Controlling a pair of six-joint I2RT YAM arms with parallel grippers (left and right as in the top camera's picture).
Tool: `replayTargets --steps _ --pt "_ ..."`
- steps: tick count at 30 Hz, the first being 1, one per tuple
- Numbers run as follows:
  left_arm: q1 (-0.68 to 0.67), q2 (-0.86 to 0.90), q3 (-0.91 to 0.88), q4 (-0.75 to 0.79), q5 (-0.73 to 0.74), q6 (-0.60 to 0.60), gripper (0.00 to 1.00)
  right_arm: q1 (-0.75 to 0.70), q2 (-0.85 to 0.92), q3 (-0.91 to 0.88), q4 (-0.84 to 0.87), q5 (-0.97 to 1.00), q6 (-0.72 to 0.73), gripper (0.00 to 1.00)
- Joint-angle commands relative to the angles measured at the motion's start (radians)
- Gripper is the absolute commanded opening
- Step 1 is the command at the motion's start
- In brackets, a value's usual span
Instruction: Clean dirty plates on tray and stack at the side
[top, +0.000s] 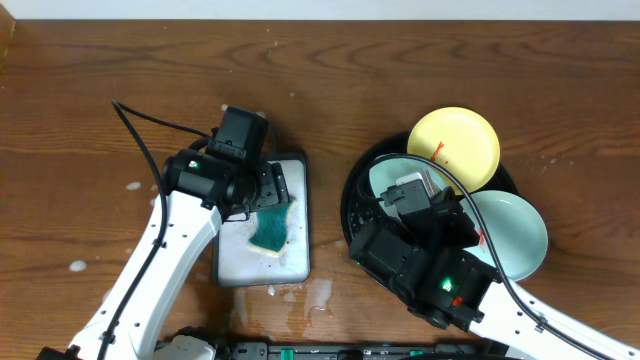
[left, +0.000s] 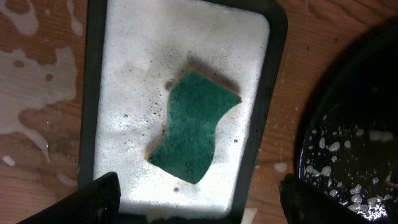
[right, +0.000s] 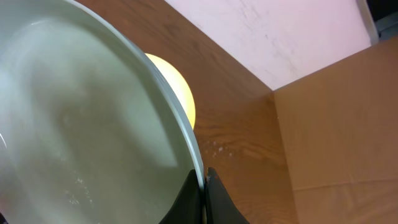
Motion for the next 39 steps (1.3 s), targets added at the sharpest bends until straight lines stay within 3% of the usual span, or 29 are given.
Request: replayTargets --steps 1,10,14,18,22,25,28,34,39 --pt "0.002 -0.004 0.004 -0.005 -0.002 0.006 0.82 -0.023 0.000 0.007 0.005 -0.009 0.044 0.01" --pt "0.002 -0.004 0.004 -0.006 -0.002 0.006 0.82 -0.178 0.000 0.007 0.010 -0.225 0.048 0.01" --pt "0.002 -0.004 0.004 -0.005 -0.002 0.006 0.82 -0.305 0.000 0.007 0.034 -0.444 0.048 0.01" --pt "0.002 -0.004 0.004 -0.006 -0.002 0.006 0.82 -0.553 0.000 0.007 0.101 -0.844 0.010 0.01" --pt "0.002 -0.004 0.004 -0.006 -0.002 0.006 0.82 -0.899 0.000 0.007 0.182 -1.304 -0.084 0.01" --pt "0.002 -0.004 0.004 -0.005 -0.002 0.006 0.82 -1.170 0.011 0.007 0.203 -1.482 -0.084 0.01" --pt "0.002 -0.004 0.004 -0.005 -0.002 0.006 0.82 -1.437 0.055 0.007 0.245 -1.527 -0.052 0.01" --pt "0.002 -0.004 0.004 -0.006 -0.002 0.006 0.82 -1.785 0.233 0.007 0.422 -1.511 0.069 0.01" --pt "0.002 -0.004 0.004 -0.006 -0.002 0.006 0.82 -1.841 0.381 0.007 0.530 -1.353 0.110 0.01"
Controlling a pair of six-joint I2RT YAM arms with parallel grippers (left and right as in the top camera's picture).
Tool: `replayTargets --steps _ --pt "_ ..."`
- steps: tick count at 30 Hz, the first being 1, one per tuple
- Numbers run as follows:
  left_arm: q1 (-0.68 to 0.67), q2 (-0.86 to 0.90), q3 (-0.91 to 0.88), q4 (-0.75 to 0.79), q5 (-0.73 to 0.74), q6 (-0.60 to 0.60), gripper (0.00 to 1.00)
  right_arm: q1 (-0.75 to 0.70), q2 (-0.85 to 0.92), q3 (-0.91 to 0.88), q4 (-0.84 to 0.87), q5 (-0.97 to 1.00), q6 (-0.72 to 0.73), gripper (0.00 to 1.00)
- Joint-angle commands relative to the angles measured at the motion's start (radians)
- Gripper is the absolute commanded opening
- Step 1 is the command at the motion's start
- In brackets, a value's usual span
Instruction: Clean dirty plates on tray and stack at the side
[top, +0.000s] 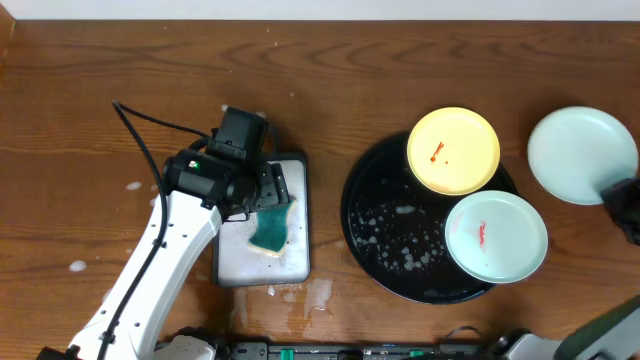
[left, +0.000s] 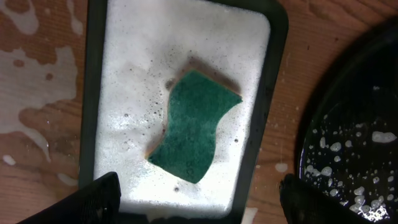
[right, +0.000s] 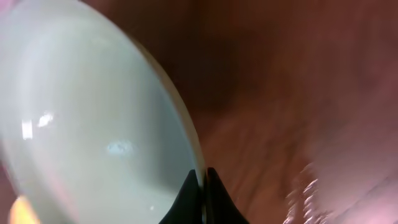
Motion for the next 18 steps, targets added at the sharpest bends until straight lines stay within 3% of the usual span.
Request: replayTargets --steps 1,5,7,9,14,18 --pt "0.002 -0.004 0.004 -0.003 -0.003 0.006 0.82 -0.028 0.101 0.007 0.032 0.114 0.053 0.01" --pt "0.002 -0.004 0.004 -0.003 -0.003 0.006 0.82 -0.031 0.167 0.007 0.053 0.142 -0.016 0.02" --pt "0.002 -0.004 0.004 -0.003 -0.003 0.006 0.82 -0.030 0.165 0.007 0.055 0.126 -0.060 0.25" --pt "0.002 -0.004 0.004 -0.003 -0.003 0.006 0.82 -0.025 0.133 0.009 0.045 0.066 -0.132 0.41" --pt "0.002 -0.004 0.004 -0.003 -0.003 0.006 0.82 0.037 -0.014 0.009 -0.051 -0.060 -0.149 0.45" --pt "0.002 -0.004 0.004 -0.003 -0.003 0.006 0.82 0.156 -0.169 0.008 -0.307 0.010 -0.193 0.41"
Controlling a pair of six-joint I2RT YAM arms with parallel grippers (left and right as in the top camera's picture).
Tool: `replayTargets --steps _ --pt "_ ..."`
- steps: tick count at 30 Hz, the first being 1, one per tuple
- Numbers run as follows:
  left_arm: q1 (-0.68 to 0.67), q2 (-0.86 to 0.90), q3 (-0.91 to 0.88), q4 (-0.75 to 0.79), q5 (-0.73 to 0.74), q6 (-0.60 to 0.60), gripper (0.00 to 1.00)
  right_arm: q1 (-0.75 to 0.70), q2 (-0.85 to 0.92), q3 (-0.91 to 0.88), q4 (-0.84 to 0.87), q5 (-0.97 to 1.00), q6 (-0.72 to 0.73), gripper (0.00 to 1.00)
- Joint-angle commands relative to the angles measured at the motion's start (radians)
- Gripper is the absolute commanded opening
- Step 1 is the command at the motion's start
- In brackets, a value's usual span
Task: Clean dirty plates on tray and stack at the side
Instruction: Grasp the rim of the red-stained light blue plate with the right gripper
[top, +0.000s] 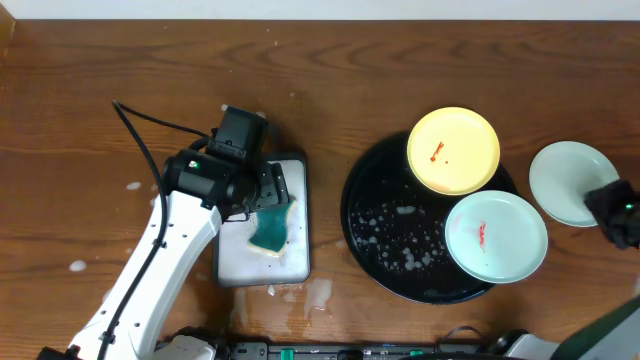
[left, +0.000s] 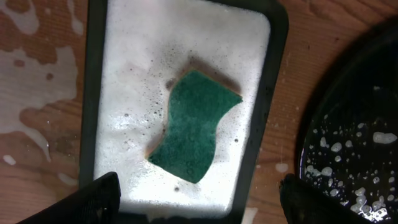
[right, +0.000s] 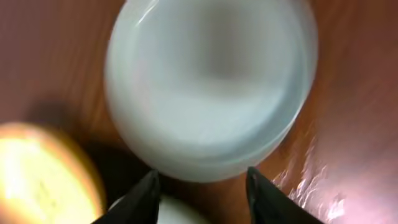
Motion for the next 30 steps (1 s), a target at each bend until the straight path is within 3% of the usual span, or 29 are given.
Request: replayTargets --steps 1,6,15,17,19,30 --pt "0.002 -0.004 0.004 -0.003 -0.003 0.006 0.82 0.113 -0.124 0.006 -0.160 0.072 -0.063 0.41" --pt "0.002 -0.004 0.004 -0.003 -0.003 0.006 0.82 0.246 -0.151 -0.031 -0.291 0.440 -0.051 0.37" --pt "0.002 -0.004 0.004 -0.003 -0.003 0.006 0.82 0.273 -0.077 -0.150 -0.211 0.361 -0.032 0.34" --pt "0.002 -0.004 0.004 -0.003 -0.003 0.006 0.82 0.273 -0.065 -0.154 -0.211 0.356 -0.031 0.12" --pt "0.002 -0.004 0.004 -0.003 -0.003 0.006 0.82 0.273 -0.069 -0.154 -0.211 0.326 -0.032 0.01" --pt "0.002 -0.004 0.004 -0.003 -0.003 0.006 0.82 0.322 -0.233 -0.151 -0.298 0.269 -0.037 0.01"
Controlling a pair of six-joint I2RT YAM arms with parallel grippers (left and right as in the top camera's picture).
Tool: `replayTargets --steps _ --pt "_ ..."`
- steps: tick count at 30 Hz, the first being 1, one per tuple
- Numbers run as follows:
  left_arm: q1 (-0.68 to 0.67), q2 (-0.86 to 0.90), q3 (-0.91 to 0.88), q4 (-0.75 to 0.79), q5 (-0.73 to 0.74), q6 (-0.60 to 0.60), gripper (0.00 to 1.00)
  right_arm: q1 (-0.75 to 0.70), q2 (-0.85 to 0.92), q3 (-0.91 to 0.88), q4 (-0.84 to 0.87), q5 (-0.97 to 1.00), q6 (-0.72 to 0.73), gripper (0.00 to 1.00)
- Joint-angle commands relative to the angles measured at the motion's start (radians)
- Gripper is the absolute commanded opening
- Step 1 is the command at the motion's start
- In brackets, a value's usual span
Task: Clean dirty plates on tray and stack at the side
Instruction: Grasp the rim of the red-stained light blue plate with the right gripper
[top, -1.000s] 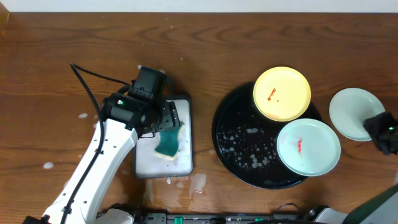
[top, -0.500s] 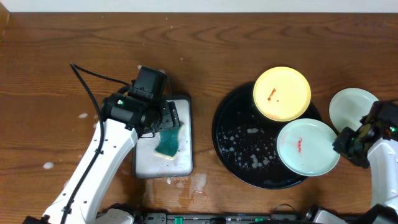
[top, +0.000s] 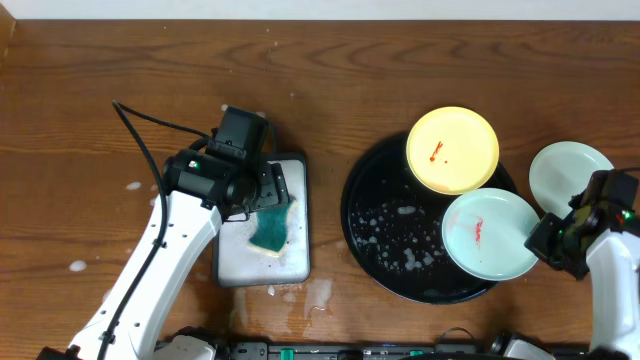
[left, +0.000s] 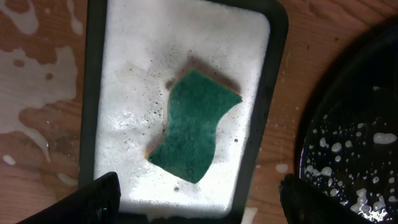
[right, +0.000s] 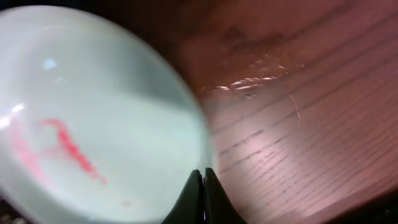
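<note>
A round black tray (top: 385, 250) holds a yellow plate (top: 453, 150) and a pale green plate (top: 485, 235), both with red stains. My right gripper (top: 548, 240) is shut on the right rim of the pale green plate (right: 93, 124), its fingertips (right: 203, 180) pinched over the edge. A clean pale green plate (top: 565, 175) lies on the table to the right of the tray. My left gripper (left: 199, 208) hangs open above the green sponge (left: 193, 127), which lies in a foam-filled soap tray (left: 92, 93).
Foam splashes (top: 318, 292) lie on the wood around the soap tray (top: 305, 220) and at the far left (top: 78, 266). The black tray's floor carries soap droplets (left: 348, 186). A black cable (top: 150, 125) runs from the left arm.
My right gripper was open over the clean plate on the table; now it is shut on the rim of the stained pale green plate on the tray. The left arm has not moved.
My right gripper first held a clean pale green plate by its rim over the black tray, then out to the right of it. Then that plate lay on the table with the gripper open. Now the gripper grips the stained green plate. The left gripper stayed open over the sponge.
</note>
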Motion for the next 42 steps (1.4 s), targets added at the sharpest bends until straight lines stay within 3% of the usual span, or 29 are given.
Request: replayTargets --steps 1,4,6,7,11,13,17,18,19,21,27,33,42 --pt "0.002 -0.004 0.004 -0.003 -0.003 0.006 0.82 0.042 -0.059 -0.001 0.000 -0.025 -0.003 0.01" --pt "0.002 -0.004 0.004 -0.003 -0.003 0.006 0.82 0.068 -0.059 -0.002 0.008 0.045 0.010 0.03" --pt "0.002 -0.004 0.004 -0.003 -0.003 0.006 0.82 0.062 -0.053 -0.005 0.009 0.148 0.087 0.40" --pt "0.002 -0.004 0.004 -0.003 -0.003 0.006 0.82 0.058 -0.048 -0.010 0.021 0.159 0.095 0.52" --pt "0.002 -0.004 0.004 -0.003 -0.003 0.006 0.82 0.058 -0.012 -0.048 0.084 0.128 0.094 0.61" --pt "0.002 -0.004 0.004 -0.003 -0.003 0.006 0.82 0.058 0.024 -0.113 0.152 0.079 0.090 0.52" --pt "0.002 -0.004 0.004 -0.003 -0.003 0.006 0.82 0.058 0.070 -0.185 0.228 0.063 0.084 0.45" --pt "0.002 -0.004 0.004 -0.003 -0.003 0.006 0.82 0.058 0.072 -0.189 0.222 0.064 0.084 0.37" --pt "0.002 -0.004 0.004 -0.003 -0.003 0.006 0.82 0.058 0.072 -0.188 0.212 0.063 0.084 0.21" --pt "0.002 -0.004 0.004 -0.003 -0.003 0.006 0.82 0.059 0.063 -0.183 0.193 0.060 0.084 0.01" --pt "0.002 -0.004 0.004 -0.003 -0.003 0.006 0.82 0.060 -0.022 -0.178 0.151 -0.029 0.041 0.01" --pt "0.002 -0.004 0.004 -0.003 -0.003 0.006 0.82 0.124 -0.120 -0.178 0.146 -0.292 -0.106 0.01" --pt "0.002 -0.004 0.004 -0.003 -0.003 0.006 0.83 0.364 -0.093 -0.216 0.214 -0.233 -0.010 0.01"
